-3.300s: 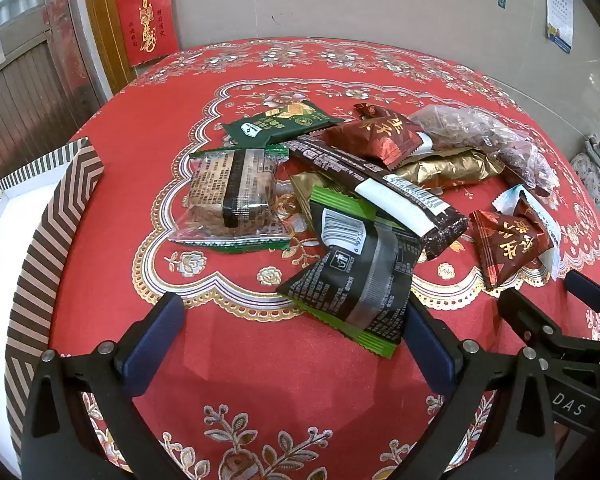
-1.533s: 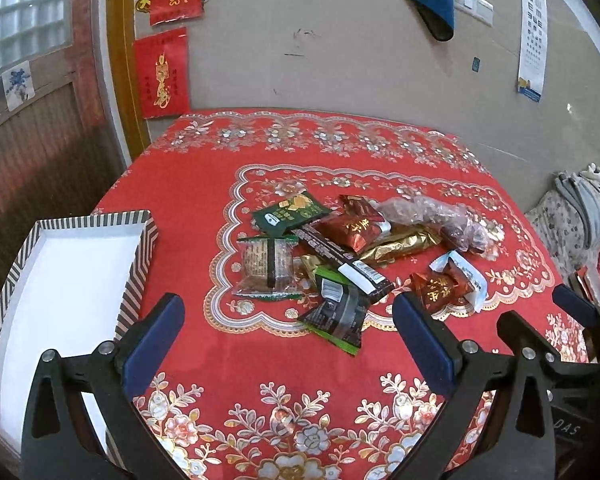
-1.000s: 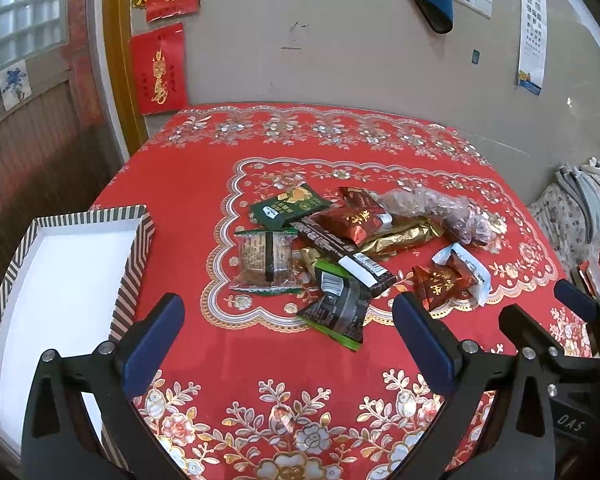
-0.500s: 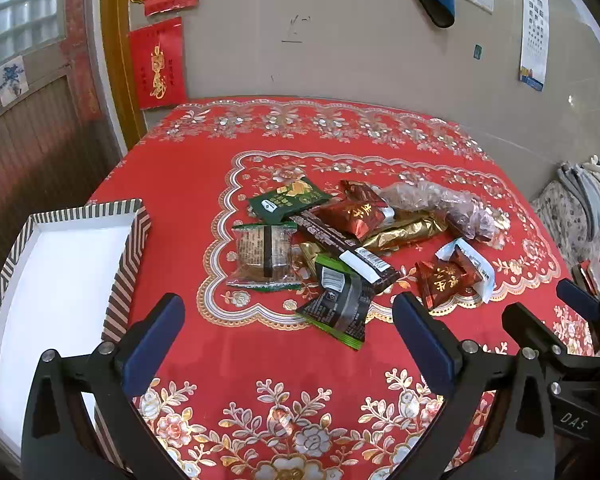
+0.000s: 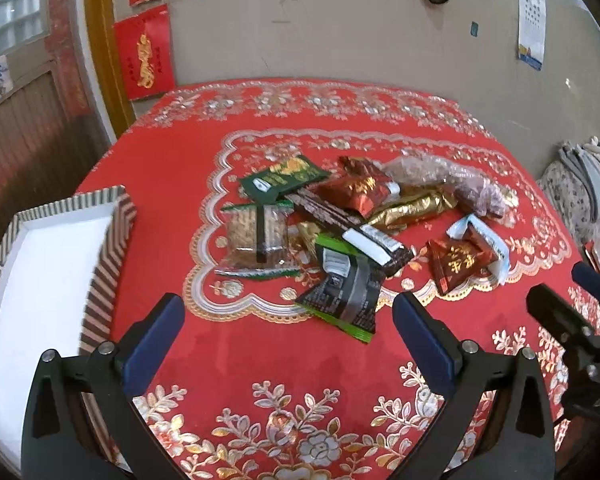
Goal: Organize snacks
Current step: 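Grasp the green-and-black packet with left tool while right tool grasps red foil candy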
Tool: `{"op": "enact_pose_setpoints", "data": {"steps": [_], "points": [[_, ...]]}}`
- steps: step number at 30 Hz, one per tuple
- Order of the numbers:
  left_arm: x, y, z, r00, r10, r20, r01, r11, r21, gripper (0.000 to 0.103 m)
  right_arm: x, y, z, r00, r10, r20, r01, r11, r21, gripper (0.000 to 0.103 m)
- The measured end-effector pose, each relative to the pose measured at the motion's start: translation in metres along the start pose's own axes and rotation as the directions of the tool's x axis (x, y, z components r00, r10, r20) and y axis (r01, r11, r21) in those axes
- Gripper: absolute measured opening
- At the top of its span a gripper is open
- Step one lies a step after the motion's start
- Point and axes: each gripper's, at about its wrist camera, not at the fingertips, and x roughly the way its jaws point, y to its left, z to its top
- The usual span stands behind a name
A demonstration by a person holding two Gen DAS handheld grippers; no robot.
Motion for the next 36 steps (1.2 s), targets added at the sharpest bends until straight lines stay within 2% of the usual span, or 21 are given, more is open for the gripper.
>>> {"op": "enact_pose_setpoints", "data": {"steps": [5, 8, 10, 14, 20, 21, 23, 25, 26, 33, 36], "points": [[0.016, -0.013, -0.001, 1.000, -0.001, -0.030, 0.003, 0.998, 0.066, 0.103, 0.003, -0.004, -0.002, 1.000, -0.010, -0.007, 0.010, 1.000, -0.001, 0.102], [0.027, -0.018, 0.000, 0.997, -0.038, -0.060, 0.042, 0.997, 0.064, 0.103, 0.006, -0.011, -0.002, 1.000, -0.007, -0.013, 0.007, 1.000, 0.021, 0.102], [0.035, -0.022, 0.000, 0.996, -0.035, -0.080, 0.041, 0.997, 0.071, 0.103, 0.009, -0.017, -0.003, 1.000, -0.005, -0.017, 0.005, 0.999, 0.036, 0.102], [0.044, -0.033, 0.001, 0.995, -0.019, -0.095, 0.030, 0.993, 0.111, 0.103, 0.012, -0.025, -0.004, 1.000, -0.011, -0.024, 0.012, 0.999, 0.049, 0.102], [0.050, -0.044, 0.004, 0.995, -0.037, -0.090, 0.049, 0.989, 0.138, 0.103, 0.022, -0.033, -0.006, 0.999, -0.004, -0.052, 0.007, 0.998, 0.060, 0.102], [0.050, -0.046, 0.004, 0.995, -0.034, -0.089, 0.047, 0.988, 0.147, 0.099, 0.024, -0.034, -0.006, 0.998, -0.002, -0.056, 0.005, 0.998, 0.061, 0.102], [0.052, -0.048, 0.004, 0.994, -0.043, -0.095, 0.058, 0.986, 0.156, 0.085, 0.028, -0.034, -0.007, 0.998, 0.001, -0.067, 0.003, 0.998, 0.058, 0.102], [0.056, -0.046, 0.005, 0.992, -0.054, -0.111, 0.069, 0.988, 0.140, 0.056, 0.031, -0.032, -0.007, 0.997, 0.005, -0.074, -0.001, 0.999, 0.044, 0.102], [0.059, -0.045, 0.006, 0.990, -0.066, -0.126, 0.082, 0.988, 0.129, 0.050, 0.033, -0.031, -0.006, 0.997, 0.007, -0.078, -0.004, 0.999, 0.039, 0.102], [0.060, -0.037, 0.008, 0.987, -0.097, -0.126, 0.108, 0.990, 0.085, 0.046, 0.055, -0.024, -0.002, 0.989, 0.066, -0.132, -0.058, 0.996, 0.068, 0.102], [0.059, -0.033, 0.008, 0.986, -0.107, -0.127, 0.117, 0.990, 0.073, 0.046, 0.070, -0.020, 0.000, 0.980, 0.109, -0.165, -0.089, 0.988, 0.123, 0.102]]}}
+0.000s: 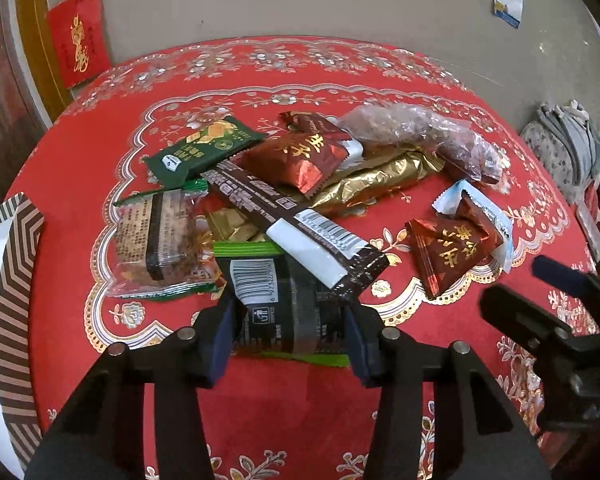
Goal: Organize snacks
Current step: 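Grasp the green-and-black packet with left tool while right tool grasps red foil candy, then carry both snacks to the white tray and open both tools to release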
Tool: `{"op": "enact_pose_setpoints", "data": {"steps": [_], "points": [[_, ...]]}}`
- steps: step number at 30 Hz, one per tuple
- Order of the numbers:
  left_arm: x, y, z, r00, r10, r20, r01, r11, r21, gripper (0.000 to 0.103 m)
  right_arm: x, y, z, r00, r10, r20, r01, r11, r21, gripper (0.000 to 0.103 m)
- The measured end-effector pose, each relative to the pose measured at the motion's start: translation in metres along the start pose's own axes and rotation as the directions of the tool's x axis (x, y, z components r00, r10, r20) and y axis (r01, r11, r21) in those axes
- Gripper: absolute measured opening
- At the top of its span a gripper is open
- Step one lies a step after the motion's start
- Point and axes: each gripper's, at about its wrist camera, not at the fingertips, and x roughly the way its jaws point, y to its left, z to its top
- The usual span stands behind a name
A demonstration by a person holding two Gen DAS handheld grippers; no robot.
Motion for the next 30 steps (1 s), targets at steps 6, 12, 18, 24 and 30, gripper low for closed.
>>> {"op": "enact_pose_setpoints", "data": {"steps": [6, 12, 18, 24, 30], "points": [[0.002, 0.004, 0.003, 1.000, -0.011, -0.008, 0.011, 1.000, -0.005, 0.046, 0.022, -0.001, 0.012, 1.000, -0.002, -0.029, 0.004, 0.998, 0.063, 0.096], [0.005, 0.000, 0.007, 1.000, 0.006, -0.012, -0.006, 1.000, 0.025, 0.047, 0.035, -0.001, 0.025, 0.999, -0.027, -0.028, 0.029, 0.997, 0.073, 0.089], [0.006, 0.000, 0.006, 1.000, 0.000, -0.017, 0.001, 1.000, 0.024, 0.048, 0.034, 0.005, 0.023, 0.997, -0.079, 0.002, 0.079, 0.997, -0.002, 0.062], [-0.002, 0.006, -0.003, 0.999, -0.028, -0.018, 0.028, 0.999, 0.019, 0.043, 0.022, 0.002, 0.015, 0.999, -0.016, 0.030, 0.016, 1.000, -0.015, 0.041], [-0.018, 0.011, -0.014, 0.999, -0.042, -0.013, 0.042, 0.999, 0.006, 0.042, -0.003, 0.004, 0.000, 0.998, 0.036, 0.049, -0.034, 0.998, -0.043, 0.036]]}}
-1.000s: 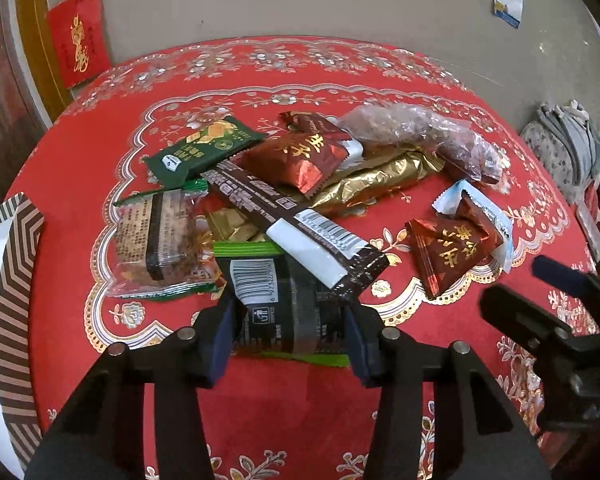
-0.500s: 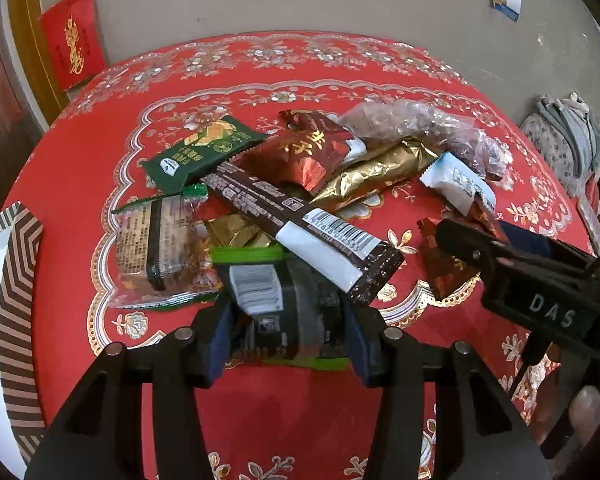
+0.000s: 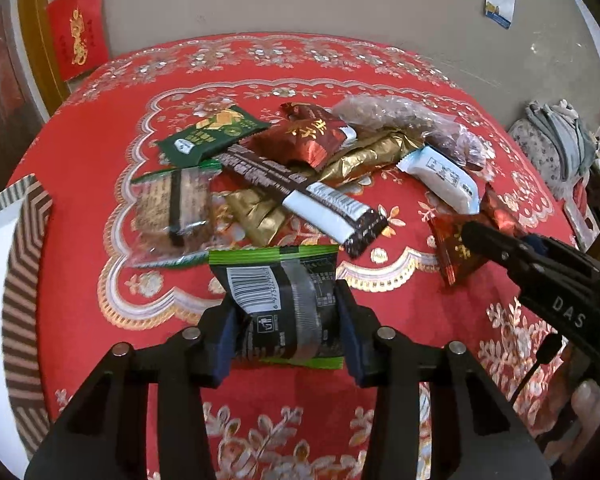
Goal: Organize snacks
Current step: 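Carry both snacks to the white tray and open both tools to release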
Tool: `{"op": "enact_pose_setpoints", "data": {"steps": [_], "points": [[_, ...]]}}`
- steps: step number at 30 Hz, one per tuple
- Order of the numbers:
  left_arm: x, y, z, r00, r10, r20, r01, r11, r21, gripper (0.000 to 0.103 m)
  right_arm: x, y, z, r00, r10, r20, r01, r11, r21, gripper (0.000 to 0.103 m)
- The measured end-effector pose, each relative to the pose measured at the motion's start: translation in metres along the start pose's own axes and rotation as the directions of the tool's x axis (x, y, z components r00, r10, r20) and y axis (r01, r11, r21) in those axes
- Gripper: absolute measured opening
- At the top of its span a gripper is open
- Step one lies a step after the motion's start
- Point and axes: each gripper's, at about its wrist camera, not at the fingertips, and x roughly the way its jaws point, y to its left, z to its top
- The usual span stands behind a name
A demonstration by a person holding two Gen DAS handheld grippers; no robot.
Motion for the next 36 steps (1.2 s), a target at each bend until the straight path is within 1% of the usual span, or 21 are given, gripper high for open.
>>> {"op": "enact_pose_setpoints", "data": {"steps": [3, 7, 15, 25, 31, 36], "points": [[-0.012, 0.000, -0.007, 1.000, 0.006, 0.015, -0.006, 1.000, 0.006, 0.042, -0.008, 0.001, -0.008, 0.999, 0.044, -0.003, -0.044, 0.999, 0.005, 0.036], [-0.028, 0.001, -0.013, 0.999, 0.016, 0.035, -0.016, 1.000, 0.008, 0.042, -0.024, 0.013, -0.012, 0.998, 0.061, 0.016, -0.060, 0.998, -0.016, 0.036], [-0.060, 0.022, -0.018, 0.991, 0.094, 0.099, -0.091, 0.995, -0.028, 0.042, -0.049, 0.055, -0.009, 0.993, 0.102, 0.057, -0.096, 0.991, -0.095, 0.036], [-0.096, 0.059, -0.025, 0.975, 0.172, 0.142, -0.162, 0.983, -0.082, 0.042, -0.052, 0.111, -0.003, 0.985, 0.161, 0.055, -0.148, 0.970, -0.191, 0.037], [-0.116, 0.093, -0.028, 0.963, 0.220, 0.154, -0.201, 0.971, -0.130, 0.042, -0.047, 0.155, -0.001, 0.977, 0.208, 0.034, -0.192, 0.946, -0.263, 0.037], [-0.124, 0.119, -0.029, 0.957, 0.251, 0.145, -0.227, 0.960, -0.163, 0.042, -0.038, 0.190, 0.002, 0.969, 0.246, 0.005, -0.232, 0.923, -0.308, 0.037]]}}
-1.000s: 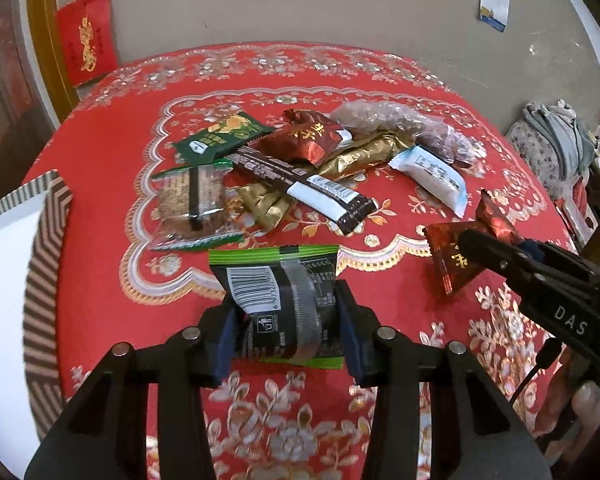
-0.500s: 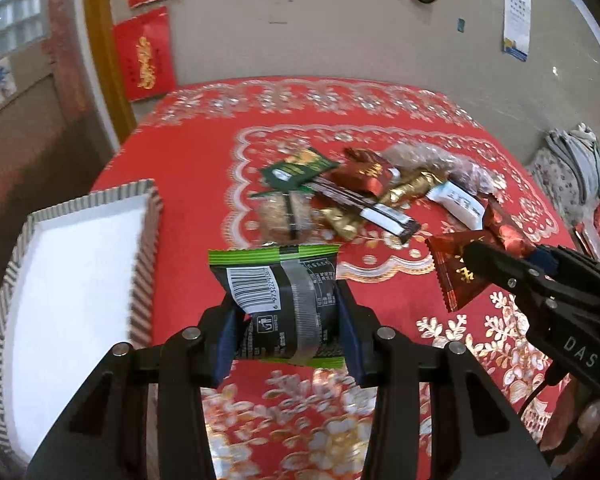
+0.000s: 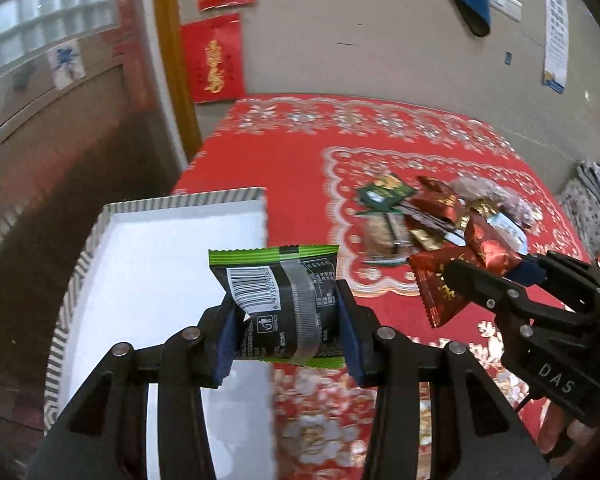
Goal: Organize snacks
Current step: 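Carry both snacks to the white tray and open both tools to release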
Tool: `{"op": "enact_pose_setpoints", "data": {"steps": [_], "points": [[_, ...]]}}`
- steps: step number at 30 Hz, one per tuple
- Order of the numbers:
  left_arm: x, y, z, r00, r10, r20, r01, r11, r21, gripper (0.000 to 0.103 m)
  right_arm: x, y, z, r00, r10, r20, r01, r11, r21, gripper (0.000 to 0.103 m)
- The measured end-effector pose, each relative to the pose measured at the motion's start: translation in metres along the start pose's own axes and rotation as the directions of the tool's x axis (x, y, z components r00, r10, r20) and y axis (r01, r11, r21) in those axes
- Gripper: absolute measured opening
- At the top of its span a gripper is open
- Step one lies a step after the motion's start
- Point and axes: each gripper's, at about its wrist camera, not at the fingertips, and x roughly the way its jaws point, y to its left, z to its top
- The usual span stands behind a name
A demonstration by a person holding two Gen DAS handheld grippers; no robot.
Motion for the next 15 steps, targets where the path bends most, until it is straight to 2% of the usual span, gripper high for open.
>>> {"op": "enact_pose_setpoints", "data": {"steps": [9, 12, 15], "points": [[0.019, 0.064, 0.014, 0.996, 0.082, -0.043, -0.085, 0.994, -0.070, 0.042, 0.045, 0.058, 0.032, 0.993, 0.104, -0.054, -0.109, 0.990, -0.091, 0.037], [0.036, 0.090, 0.022, 0.991, 0.100, -0.083, -0.109, 0.988, -0.109, 0.042, 0.070, 0.080, 0.045, 0.986, 0.143, -0.089, -0.154, 0.980, -0.127, 0.037], [0.055, 0.112, 0.030, 0.985, 0.125, -0.118, -0.141, 0.980, -0.139, 0.042, 0.101, 0.098, 0.054, 0.980, 0.149, -0.133, -0.171, 0.971, -0.168, 0.037]]}}
